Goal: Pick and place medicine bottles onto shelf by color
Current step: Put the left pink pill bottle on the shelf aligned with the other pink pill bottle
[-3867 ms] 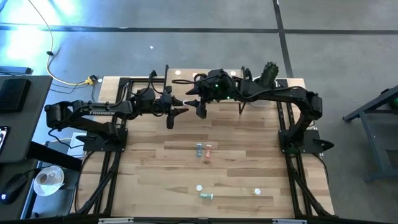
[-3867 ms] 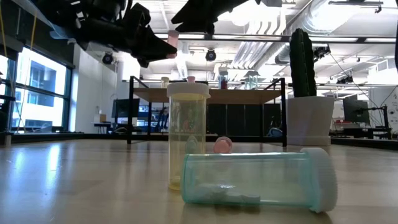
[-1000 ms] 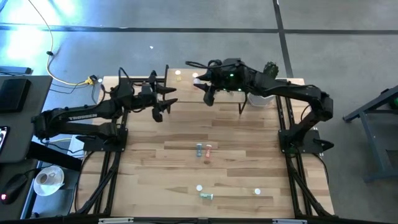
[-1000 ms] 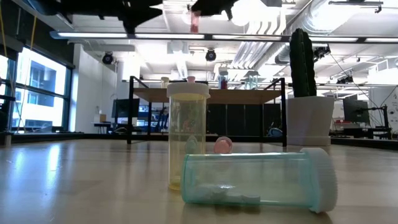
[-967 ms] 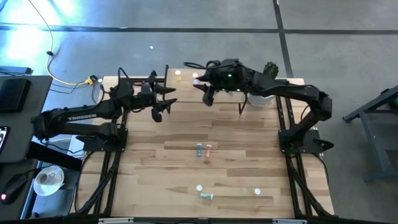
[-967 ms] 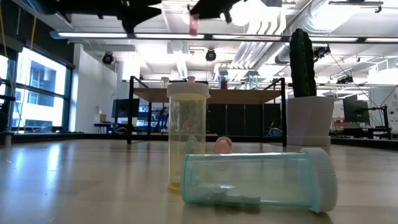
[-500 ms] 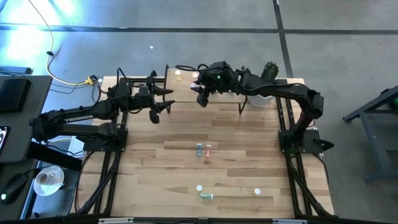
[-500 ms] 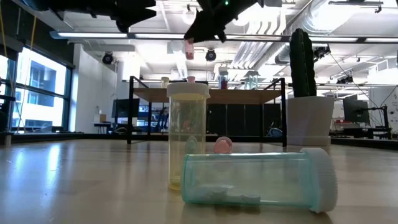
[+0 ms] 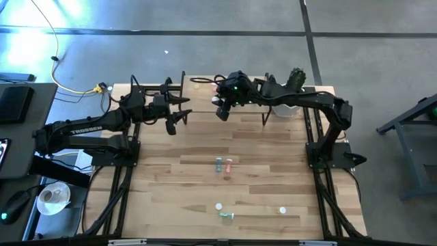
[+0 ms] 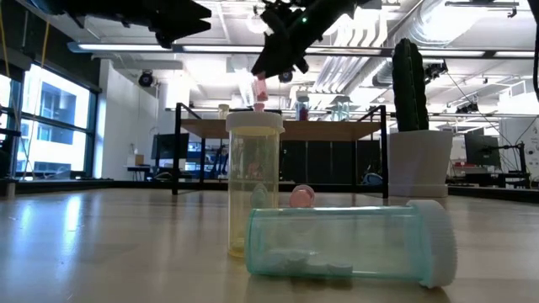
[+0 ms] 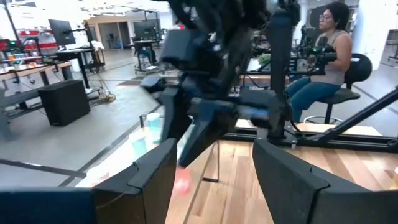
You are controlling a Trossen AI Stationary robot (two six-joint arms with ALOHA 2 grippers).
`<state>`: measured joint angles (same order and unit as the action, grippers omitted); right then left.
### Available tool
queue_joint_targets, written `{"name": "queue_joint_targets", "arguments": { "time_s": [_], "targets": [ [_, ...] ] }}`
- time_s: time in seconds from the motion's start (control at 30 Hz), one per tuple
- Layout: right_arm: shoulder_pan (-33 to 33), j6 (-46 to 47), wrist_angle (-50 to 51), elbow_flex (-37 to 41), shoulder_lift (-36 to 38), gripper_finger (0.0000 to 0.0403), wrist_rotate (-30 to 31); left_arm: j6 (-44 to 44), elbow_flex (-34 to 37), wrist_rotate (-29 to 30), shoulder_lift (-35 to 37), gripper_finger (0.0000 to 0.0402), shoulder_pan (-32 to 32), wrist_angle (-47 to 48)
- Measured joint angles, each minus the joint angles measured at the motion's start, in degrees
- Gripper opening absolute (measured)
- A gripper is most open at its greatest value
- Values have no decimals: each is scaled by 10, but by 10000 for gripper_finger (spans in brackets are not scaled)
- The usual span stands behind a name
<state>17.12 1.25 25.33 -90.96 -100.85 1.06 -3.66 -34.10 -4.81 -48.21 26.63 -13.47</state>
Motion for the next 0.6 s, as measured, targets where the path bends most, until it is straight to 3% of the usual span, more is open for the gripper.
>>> {"name": "queue_joint_targets", "arguments": {
  "time_s": [0.47,0.6],
  "targets": [
    [-37,-54,126,1,58,118,-15,4,0,14,0,200,0,1],
    [-45,-57,70,95,105,118,-20,5,0,32,0,200,0,2]
  ]
}}
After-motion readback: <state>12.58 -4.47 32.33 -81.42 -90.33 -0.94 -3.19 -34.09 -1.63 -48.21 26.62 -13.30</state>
